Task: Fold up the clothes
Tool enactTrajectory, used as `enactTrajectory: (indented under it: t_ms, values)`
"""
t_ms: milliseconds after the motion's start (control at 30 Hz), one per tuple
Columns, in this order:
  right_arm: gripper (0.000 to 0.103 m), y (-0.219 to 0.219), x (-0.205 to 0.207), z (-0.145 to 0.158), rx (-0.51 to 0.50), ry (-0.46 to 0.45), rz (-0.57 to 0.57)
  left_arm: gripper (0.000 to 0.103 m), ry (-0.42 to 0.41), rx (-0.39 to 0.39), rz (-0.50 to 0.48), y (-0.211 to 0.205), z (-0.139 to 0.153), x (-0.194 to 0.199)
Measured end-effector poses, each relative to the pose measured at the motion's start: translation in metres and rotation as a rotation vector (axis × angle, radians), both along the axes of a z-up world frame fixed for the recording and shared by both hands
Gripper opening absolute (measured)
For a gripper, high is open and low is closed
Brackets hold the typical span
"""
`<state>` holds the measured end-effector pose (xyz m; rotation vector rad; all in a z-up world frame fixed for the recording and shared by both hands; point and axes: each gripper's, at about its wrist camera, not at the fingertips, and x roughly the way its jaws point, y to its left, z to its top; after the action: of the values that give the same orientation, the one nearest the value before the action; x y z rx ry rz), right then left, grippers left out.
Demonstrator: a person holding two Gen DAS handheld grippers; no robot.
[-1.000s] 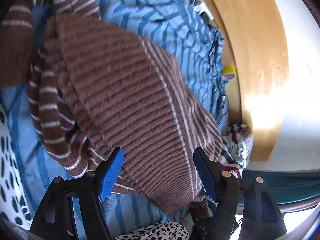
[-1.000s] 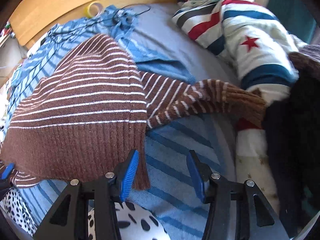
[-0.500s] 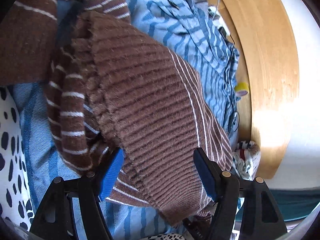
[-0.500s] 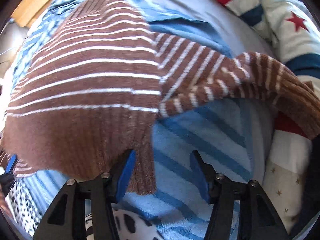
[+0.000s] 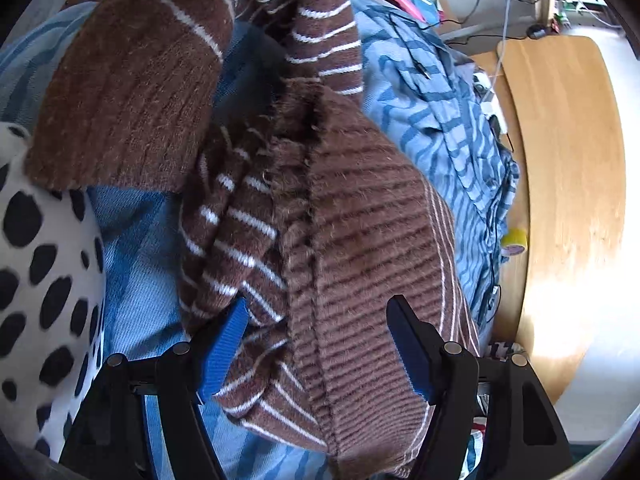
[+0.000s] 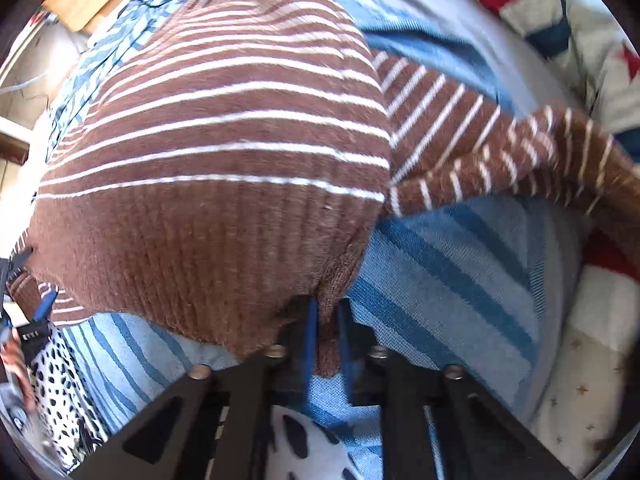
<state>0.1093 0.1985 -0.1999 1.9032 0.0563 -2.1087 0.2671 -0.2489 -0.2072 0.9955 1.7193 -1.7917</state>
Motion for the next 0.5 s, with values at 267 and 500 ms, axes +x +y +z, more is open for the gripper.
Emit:
enactTrajectory:
  t_ms: [267, 500]
  values:
    - [0.005, -0.003, -0.004, 0.078, -0.028, 0.201, 0.002, 0.050, -0.047, 0.009, -0.053, -0.003, 0.000, -0.020]
    - [0.008, -0.017, -0.015, 0.092, 0.036, 0.223, 0.029, 0.050, -0.030, 0.129, -0.059, 0.006, -0.009, -0.016]
